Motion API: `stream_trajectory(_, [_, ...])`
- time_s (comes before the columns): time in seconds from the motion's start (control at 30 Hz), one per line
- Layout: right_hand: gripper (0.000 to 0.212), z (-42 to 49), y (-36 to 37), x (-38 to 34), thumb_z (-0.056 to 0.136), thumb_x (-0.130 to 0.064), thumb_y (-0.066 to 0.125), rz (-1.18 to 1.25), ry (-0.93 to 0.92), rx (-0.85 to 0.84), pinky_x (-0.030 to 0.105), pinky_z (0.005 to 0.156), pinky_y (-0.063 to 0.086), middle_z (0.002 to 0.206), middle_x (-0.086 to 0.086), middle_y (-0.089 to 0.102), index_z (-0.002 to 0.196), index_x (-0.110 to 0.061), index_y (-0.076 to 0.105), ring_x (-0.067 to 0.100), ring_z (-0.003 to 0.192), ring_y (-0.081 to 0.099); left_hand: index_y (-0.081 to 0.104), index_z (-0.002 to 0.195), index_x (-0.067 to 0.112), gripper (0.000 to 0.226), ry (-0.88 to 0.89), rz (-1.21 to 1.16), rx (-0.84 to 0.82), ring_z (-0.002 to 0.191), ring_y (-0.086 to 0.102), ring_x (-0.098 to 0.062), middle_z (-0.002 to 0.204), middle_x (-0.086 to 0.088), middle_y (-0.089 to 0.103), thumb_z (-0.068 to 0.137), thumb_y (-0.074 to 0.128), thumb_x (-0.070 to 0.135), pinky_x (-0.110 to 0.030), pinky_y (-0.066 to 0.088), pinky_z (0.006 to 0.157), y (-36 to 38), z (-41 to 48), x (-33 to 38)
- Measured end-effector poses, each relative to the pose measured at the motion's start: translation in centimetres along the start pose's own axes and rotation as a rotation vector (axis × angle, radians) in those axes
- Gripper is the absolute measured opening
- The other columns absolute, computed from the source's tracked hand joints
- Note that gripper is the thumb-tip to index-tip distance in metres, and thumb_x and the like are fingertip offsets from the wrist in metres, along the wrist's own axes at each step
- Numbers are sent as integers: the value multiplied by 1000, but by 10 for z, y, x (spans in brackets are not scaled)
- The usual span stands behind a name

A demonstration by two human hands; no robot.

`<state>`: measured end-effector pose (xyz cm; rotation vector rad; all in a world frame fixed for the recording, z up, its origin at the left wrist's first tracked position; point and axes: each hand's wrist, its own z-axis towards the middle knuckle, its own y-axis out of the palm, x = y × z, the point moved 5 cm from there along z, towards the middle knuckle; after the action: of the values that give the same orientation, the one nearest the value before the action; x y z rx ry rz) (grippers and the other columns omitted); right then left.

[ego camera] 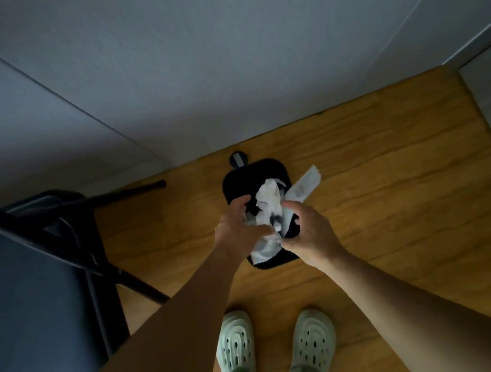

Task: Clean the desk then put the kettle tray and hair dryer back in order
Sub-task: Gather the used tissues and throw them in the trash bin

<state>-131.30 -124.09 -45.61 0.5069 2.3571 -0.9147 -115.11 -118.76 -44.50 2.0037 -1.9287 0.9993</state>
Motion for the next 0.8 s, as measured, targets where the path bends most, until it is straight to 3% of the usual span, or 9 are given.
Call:
stream_trajectory(0.17, [73,-12,-14,-16,82,-12,74,-81,-1,-67,33,103,50,151,-5,46,147,-27,46,18,137,48,47,144,29,88,-20,-47,8,139,45,-21,150,-2,48,69,90,12,-41,45,110,-13,-17,6])
stream_trajectory(0.23, [68,-20,-20,-24,83,-16,73,-168,-20,-111,32,106,47,153,-6,43,145,-26,48,17,139,45,47,144,30,88,-17,-40,11,137,46,-19,149,0,49,69,90,12,-33,46,105,-20,-28,11])
stream_trajectory(0.4, [66,-50,-39,-54,83,-19,72,-186,-41,-142,31,102,49,151,-5,45,144,-28,50,17,134,49,48,144,30,83,9,-11,46,133,50,-16,146,3,53,73,88,17,-25,45,95,-43,-71,30])
stream_trajectory(0.53, [64,-84,-55,-93,85,-22,74,-176,-99,-163,29,105,46,151,-6,46,144,-28,50,15,137,47,53,139,31,72,25,-21,67,116,55,-9,134,6,58,76,84,14,-21,47,81,-69,-119,46])
stream_trajectory(0.63, [62,-117,-60,-128,89,-25,73,-142,-122,-223,36,109,46,151,-7,45,145,-31,48,15,139,45,54,138,32,65,25,-35,86,100,54,-5,116,10,59,81,79,14,-17,48,71,-95,-160,54])
stream_trajectory(0.8, [58,-165,-48,-197,93,-29,71,-111,-209,-334,26,99,45,146,-10,50,145,-32,47,12,136,48,48,143,31,64,17,43,135,119,56,-11,135,7,58,86,74,21,-22,49,88,-149,-228,39])
